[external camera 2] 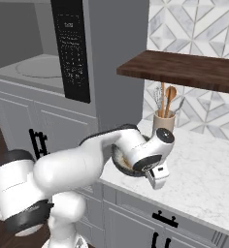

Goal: Open the microwave, place the bowl with waffle inside the microwave, then close the microwave door and turn it on.

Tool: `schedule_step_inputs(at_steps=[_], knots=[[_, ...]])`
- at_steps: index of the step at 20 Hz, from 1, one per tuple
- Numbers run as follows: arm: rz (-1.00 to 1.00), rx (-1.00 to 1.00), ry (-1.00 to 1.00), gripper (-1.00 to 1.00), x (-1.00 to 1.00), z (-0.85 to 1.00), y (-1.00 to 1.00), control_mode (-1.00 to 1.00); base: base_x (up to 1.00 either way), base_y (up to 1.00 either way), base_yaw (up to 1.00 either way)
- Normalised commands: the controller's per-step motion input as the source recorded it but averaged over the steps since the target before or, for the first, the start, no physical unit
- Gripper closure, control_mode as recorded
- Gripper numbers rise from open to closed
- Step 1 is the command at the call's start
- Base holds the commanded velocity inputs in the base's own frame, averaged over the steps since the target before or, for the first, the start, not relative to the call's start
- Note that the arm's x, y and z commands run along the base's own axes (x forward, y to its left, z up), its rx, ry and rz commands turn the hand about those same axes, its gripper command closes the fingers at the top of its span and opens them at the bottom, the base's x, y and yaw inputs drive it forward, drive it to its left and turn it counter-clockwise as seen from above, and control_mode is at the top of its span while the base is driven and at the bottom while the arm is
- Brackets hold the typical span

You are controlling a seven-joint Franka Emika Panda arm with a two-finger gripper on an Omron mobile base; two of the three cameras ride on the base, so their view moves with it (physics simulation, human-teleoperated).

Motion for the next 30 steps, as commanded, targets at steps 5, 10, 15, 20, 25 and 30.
schedule_step_inputs(at_steps=[5,10,15,20,25,30], knots=[[0.05,-0.01,0.01,1.00,-1.00,0.26,0.52,-1.00,0.00,0.00,0.00],[0.11,0.00,0.09,1.00,-0.92,0.33,0.63,-1.00,0.00,0.00,0.00],[0.19,0.00,0.16,1.00,-0.38,0.56,0.87,-1.00,0.00,0.00,0.00],[0.23,0.00,0.09,1.00,-0.10,0.71,0.97,-1.00,0.00,0.00,0.00],[0.09,0.05,-0.17,1.00,-0.02,0.52,0.94,-1.00,0.00,0.00,0.00],[-0.01,0.05,-0.34,1.00,0.00,0.47,0.88,-1.00,0.00,0.00,0.00]])
